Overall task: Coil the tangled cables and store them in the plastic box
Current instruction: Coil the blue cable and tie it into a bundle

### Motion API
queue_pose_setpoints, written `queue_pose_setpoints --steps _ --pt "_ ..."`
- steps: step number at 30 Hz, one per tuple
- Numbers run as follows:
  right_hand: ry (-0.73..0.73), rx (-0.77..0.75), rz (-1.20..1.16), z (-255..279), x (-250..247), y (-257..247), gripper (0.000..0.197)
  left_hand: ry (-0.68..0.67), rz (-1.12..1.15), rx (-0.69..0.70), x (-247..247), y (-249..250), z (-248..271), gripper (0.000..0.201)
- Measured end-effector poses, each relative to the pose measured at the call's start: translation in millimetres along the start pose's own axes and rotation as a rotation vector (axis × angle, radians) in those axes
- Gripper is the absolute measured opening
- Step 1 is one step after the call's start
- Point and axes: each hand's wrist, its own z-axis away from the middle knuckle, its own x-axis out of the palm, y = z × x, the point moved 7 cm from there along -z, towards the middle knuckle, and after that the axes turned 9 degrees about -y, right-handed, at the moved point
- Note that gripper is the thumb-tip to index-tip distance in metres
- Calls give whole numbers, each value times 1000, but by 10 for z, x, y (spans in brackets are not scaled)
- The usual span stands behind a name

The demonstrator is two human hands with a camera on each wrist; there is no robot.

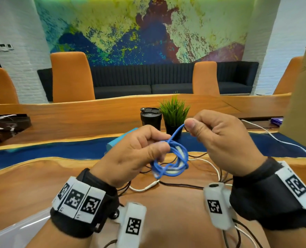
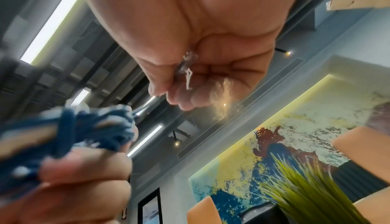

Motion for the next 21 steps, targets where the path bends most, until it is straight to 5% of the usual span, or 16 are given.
queue_pose_setpoints --steps 3,8,15,21 --pt "34 -11 -58 -11 24 28 29 -69 -74 -91 122 -19 -8 36" --pt "-31 -5 -84 -12 222 23 25 49 -523 -84 79 8 -14 11" --pt "-329 124 -417 11 284 283 21 82 -376 96 -51 246 40 15" --pt "-355 162 -418 34 416 190 17 112 -418 154 -10 272 36 16"
